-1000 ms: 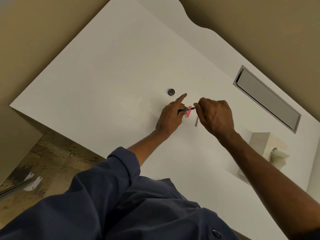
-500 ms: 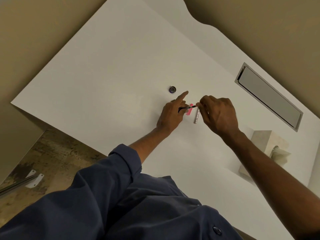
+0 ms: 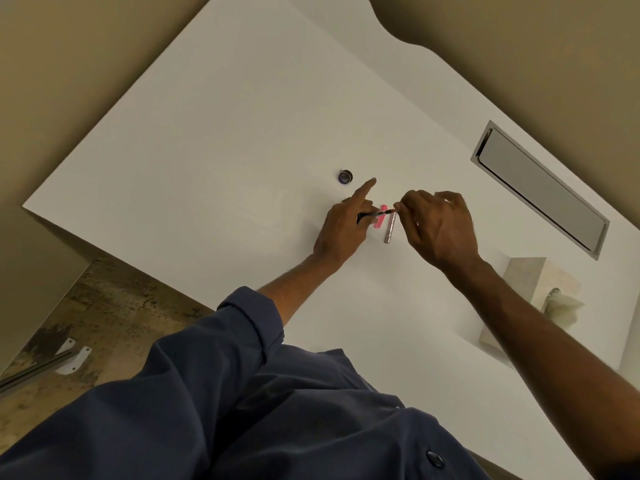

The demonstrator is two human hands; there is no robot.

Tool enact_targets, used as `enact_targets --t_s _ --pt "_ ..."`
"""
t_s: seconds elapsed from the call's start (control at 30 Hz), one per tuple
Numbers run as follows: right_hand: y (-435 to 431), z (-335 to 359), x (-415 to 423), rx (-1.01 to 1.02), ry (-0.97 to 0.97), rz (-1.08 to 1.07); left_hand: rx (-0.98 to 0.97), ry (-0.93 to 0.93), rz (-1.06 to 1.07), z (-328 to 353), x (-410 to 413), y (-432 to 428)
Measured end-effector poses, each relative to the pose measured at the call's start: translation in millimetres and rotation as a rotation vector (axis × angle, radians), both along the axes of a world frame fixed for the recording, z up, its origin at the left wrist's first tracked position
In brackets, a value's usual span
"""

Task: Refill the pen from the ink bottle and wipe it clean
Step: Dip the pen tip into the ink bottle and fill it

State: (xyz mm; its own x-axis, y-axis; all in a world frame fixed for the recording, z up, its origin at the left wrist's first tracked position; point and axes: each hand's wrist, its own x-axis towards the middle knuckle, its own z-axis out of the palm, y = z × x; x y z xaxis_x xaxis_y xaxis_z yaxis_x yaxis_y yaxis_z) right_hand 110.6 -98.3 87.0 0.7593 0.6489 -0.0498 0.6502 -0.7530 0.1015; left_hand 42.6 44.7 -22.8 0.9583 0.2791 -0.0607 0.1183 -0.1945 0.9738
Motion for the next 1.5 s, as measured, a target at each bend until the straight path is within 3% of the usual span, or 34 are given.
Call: enact_targets --t_s 0.27,0.57,0.77,1.07,1.3,1.5 --pt "1 -1 -2 0.071 0.05 -0.017 0.014 0.005 -0.002 -1 0 2" --pt "4 -1 1 -0.074 0.001 -0.024 -0.019 -0.002 -0.01 3 0 1" --pt "-4 -2 0 0.067 0.047 0.012 -0.006 0.002 -0.009 4 1 1" --pt "3 -5 2 -0.088 -0.008 -0.024 -0.008 -0.006 -0.01 3 1 1" --pt "-7 -6 4 0.066 0.036 0.022 -0.002 0.009 -0.013 0 2 2" --pt "-6 -5 5 -0.066 -0.042 0.053 -0.029 0.0 -0.018 1 3 1"
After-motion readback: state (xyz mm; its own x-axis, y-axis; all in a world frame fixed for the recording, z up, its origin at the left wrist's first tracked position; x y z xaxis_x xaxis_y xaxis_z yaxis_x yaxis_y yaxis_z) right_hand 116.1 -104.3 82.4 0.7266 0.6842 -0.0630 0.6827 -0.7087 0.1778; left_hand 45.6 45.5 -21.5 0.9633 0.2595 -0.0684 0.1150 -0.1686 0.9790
